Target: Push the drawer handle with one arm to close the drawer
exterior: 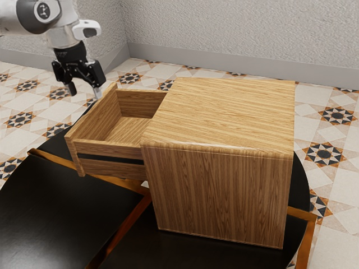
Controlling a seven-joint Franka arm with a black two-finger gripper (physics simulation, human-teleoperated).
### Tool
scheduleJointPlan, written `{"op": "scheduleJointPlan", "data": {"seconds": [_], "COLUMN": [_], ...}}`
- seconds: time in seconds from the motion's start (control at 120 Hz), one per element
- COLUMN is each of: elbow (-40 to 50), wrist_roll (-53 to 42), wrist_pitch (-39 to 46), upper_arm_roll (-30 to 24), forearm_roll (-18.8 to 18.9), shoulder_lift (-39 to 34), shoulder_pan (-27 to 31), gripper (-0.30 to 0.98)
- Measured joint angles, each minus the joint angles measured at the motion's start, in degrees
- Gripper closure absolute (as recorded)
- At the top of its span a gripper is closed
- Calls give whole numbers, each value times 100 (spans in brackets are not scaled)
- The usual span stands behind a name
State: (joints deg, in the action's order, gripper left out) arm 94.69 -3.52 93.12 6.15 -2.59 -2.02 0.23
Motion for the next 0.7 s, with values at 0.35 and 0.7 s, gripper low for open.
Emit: {"op": "scheduleJointPlan", "data": {"seconds": [0.35,0.7], "elbow": [675,1643], "wrist_roll": [-326,-2151], "wrist_pitch": [-72,874], "upper_arm_roll": [3838,6311], "forearm_roll": [1302,3796], "shoulder_lift": [-1580,-3771], "shoulder_pan": [-3495,-5972], "gripper": [1,20]}}
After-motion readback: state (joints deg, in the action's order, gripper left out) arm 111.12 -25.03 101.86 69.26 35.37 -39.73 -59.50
